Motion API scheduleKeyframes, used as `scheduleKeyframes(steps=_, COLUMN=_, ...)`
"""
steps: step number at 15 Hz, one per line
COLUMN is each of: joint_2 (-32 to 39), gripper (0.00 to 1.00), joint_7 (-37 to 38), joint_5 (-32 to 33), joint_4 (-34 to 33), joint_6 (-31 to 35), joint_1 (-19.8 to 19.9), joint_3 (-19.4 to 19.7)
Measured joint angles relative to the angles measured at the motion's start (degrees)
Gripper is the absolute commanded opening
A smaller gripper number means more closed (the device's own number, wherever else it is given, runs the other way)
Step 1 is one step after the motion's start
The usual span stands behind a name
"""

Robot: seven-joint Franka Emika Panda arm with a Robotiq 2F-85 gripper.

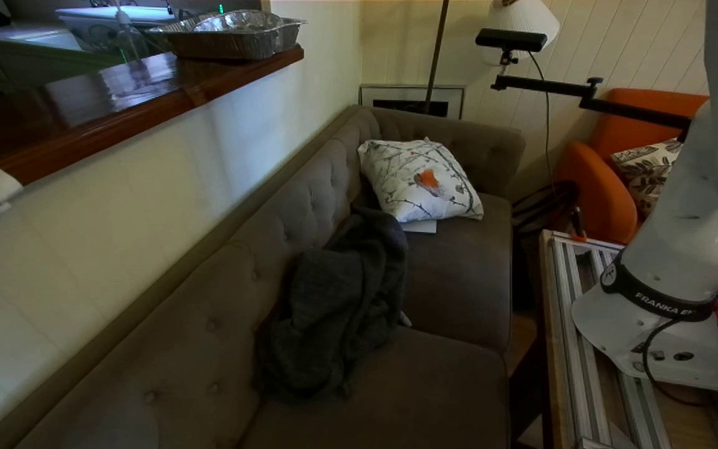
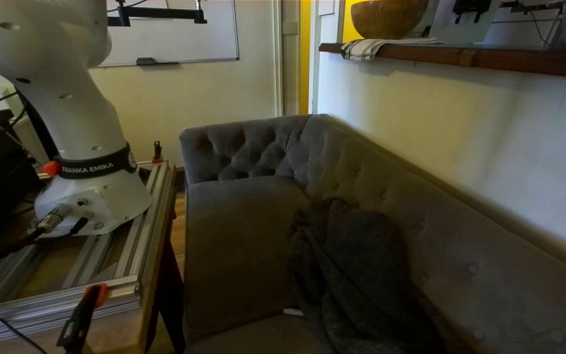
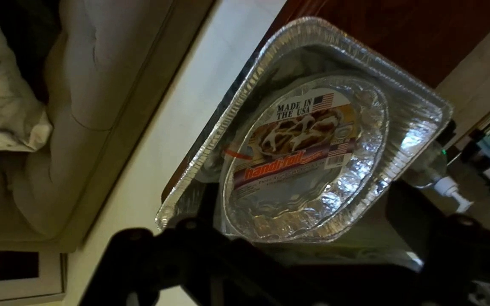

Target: Move the foil container to the right

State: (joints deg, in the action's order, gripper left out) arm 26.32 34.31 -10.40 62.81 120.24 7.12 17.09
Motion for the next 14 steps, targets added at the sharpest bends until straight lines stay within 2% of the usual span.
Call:
scheduleKeyframes(steps=7, joint_2=-9.6, gripper=1.00, joint_7=-21.8, joint_5=-9.4, joint_4=12.2, joint_6=0.6, joint_1=1.8, joint_3=-3.8)
scheduleKeyframes(steps=12, joint_2=-10.9, gripper=1.00, joint_7=-24.0, joint_5=-10.1, joint_4=14.3, joint_6=0.4, joint_1=2.1, joint_3=-4.3)
scheduleKeyframes(steps=14, joint_2=-11.5, gripper=1.00, joint_7=-26.4, joint_5=-10.1, joint_4=15.8, joint_6=-3.2, joint_1=2.0, joint_3=-4.7)
